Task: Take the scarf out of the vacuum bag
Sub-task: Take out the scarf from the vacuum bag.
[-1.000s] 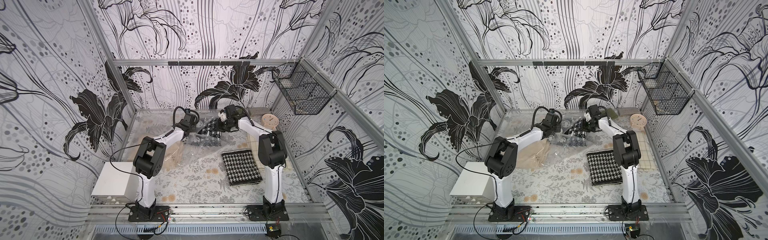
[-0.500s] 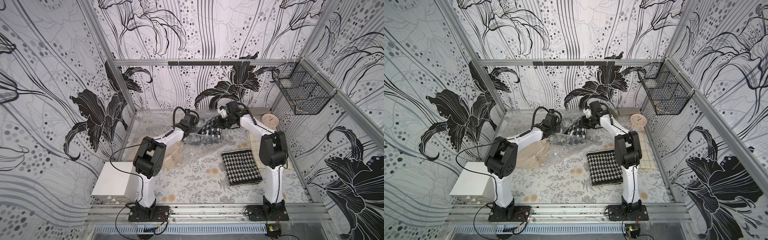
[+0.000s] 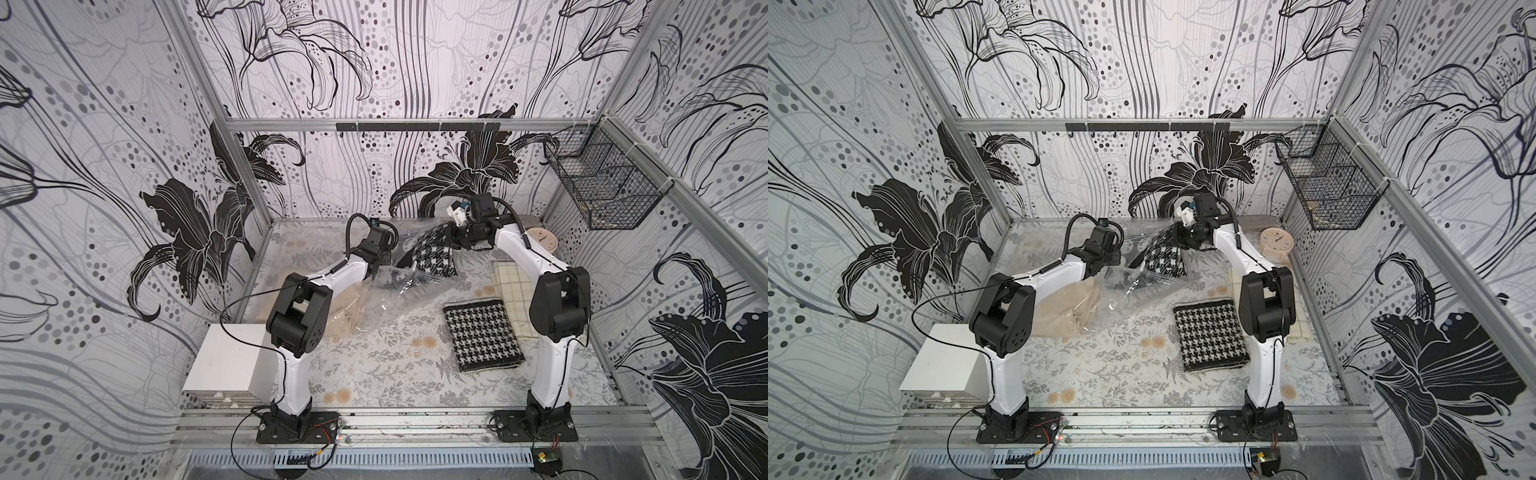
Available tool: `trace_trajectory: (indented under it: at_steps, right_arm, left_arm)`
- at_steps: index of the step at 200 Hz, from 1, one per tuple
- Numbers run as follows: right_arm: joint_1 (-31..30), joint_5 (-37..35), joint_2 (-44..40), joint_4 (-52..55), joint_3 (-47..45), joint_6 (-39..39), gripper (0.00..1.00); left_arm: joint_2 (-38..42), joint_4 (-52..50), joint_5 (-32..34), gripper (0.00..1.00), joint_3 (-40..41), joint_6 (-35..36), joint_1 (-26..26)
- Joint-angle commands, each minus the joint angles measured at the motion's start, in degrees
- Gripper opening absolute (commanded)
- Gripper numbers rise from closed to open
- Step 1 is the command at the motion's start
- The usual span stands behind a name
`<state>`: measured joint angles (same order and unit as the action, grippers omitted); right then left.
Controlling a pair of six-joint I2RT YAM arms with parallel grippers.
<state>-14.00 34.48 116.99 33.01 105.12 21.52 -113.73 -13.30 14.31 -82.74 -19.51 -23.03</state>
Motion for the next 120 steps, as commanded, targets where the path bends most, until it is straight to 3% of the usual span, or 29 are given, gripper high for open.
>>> trace_trajectory:
  at_steps: [1, 59, 120]
  right_arm:
    - [1.14, 3.61, -4.56, -2.41, 0.32, -0.10, 0.00]
    - [2.28, 3.65, -6.41, -2.75, -0.99, 0.55, 0.00]
    - [2.64, -6.11, -4.66, 5.86, 0.46, -5.34, 0.00]
  left_arm:
    - [1.22, 0.20, 1.01, 0.00, 0.65, -0.05, 0.17]
    - [1.31, 0.29, 0.99, 0.00, 0.74, -0.03, 0.13]
    - [1.34, -0.26, 1.86, 0.00, 0.09, 0.31, 0.17]
